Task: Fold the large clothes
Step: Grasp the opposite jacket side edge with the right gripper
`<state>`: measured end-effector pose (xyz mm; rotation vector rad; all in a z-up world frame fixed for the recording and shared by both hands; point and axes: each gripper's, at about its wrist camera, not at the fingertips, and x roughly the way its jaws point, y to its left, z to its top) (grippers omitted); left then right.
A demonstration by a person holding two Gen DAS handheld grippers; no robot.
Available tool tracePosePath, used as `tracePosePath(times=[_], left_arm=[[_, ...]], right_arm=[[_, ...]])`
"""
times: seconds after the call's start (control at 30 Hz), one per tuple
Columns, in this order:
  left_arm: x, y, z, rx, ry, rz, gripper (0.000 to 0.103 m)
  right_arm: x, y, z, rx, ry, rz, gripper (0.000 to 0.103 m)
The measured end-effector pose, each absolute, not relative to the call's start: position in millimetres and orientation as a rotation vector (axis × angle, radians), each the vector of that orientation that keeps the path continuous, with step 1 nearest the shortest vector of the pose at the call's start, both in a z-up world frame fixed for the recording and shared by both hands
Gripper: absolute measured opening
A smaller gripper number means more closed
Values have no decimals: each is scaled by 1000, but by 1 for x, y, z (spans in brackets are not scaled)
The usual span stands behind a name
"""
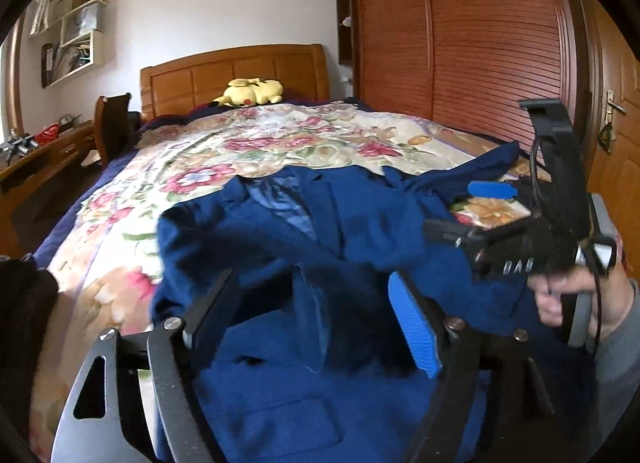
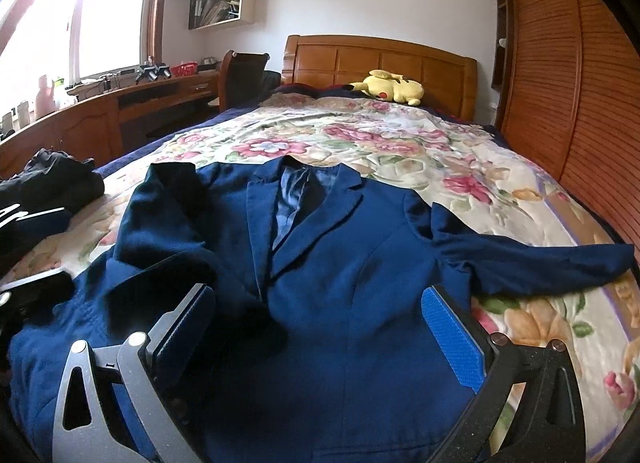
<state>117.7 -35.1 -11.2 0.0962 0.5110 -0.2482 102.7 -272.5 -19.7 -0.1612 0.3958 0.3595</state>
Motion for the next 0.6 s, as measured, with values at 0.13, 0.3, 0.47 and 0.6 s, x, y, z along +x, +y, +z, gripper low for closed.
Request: tracePosePath(times=[0.13,0.3,0.47,0.6], left_arm=[[112,-9,-21,81,515,-189,78],[113,22,-33,64,538,-136,78],[116,44,-43,39,563,-108,78],[116,49,-48,36,577,-100,78]], right_arm=[[104,-266,-20,-162,405,379,103],[100,-250,-22,-197,416,427,103],[91,-226,-24,-248,420,506,100],[85,-207,-28,-299,427,563,95]])
